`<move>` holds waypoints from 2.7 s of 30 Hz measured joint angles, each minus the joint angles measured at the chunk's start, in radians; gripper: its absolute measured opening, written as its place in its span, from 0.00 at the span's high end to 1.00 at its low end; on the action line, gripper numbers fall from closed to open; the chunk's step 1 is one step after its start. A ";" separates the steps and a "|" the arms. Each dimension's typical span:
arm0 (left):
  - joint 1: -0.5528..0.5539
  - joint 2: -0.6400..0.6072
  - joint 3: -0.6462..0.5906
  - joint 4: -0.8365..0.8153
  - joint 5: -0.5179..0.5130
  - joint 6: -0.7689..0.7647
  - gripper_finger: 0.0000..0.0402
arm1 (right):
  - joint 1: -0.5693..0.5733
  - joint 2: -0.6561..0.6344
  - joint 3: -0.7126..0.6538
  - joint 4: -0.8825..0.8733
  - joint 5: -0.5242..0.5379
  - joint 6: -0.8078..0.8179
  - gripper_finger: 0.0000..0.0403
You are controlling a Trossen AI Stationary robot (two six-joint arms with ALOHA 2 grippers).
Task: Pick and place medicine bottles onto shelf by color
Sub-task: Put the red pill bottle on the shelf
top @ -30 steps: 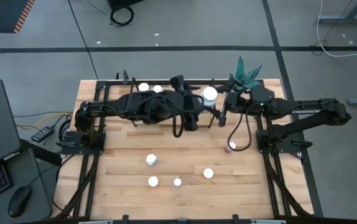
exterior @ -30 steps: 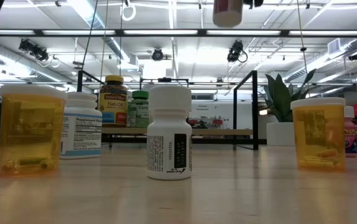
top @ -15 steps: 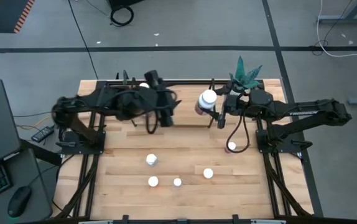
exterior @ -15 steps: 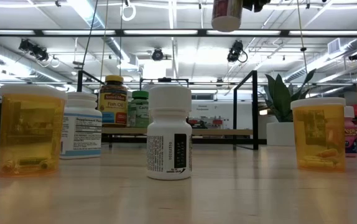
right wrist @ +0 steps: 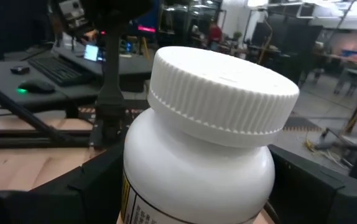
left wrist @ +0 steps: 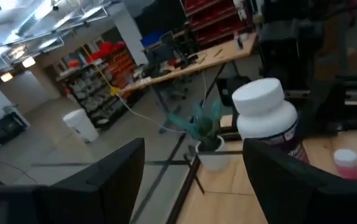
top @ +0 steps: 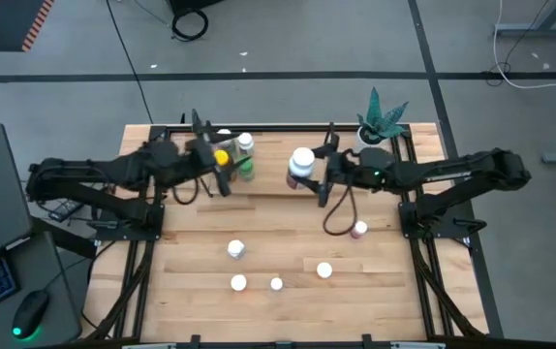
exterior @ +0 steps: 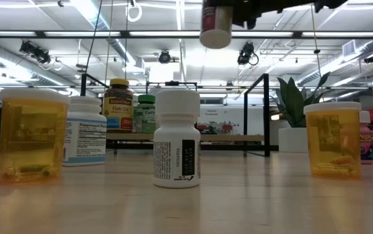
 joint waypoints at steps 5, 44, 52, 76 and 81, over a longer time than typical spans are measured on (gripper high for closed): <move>0.005 -0.176 -0.193 0.065 0.053 -0.098 0.32 | 0.043 0.106 0.064 0.015 0.106 0.023 0.18; -0.188 -0.900 -1.078 0.425 0.413 -0.518 0.53 | 0.008 0.507 0.425 -0.065 0.441 0.191 0.18; -0.188 -0.899 -1.079 0.418 0.412 -0.718 0.53 | 0.008 0.515 0.424 -0.034 0.456 0.216 0.18; -0.187 -0.899 -1.079 0.371 0.408 -0.498 0.53 | -0.108 0.715 0.424 0.128 0.517 0.252 0.18; -0.186 -0.899 -1.079 0.371 0.408 -0.496 0.52 | -0.147 0.711 0.424 0.137 0.517 0.252 0.18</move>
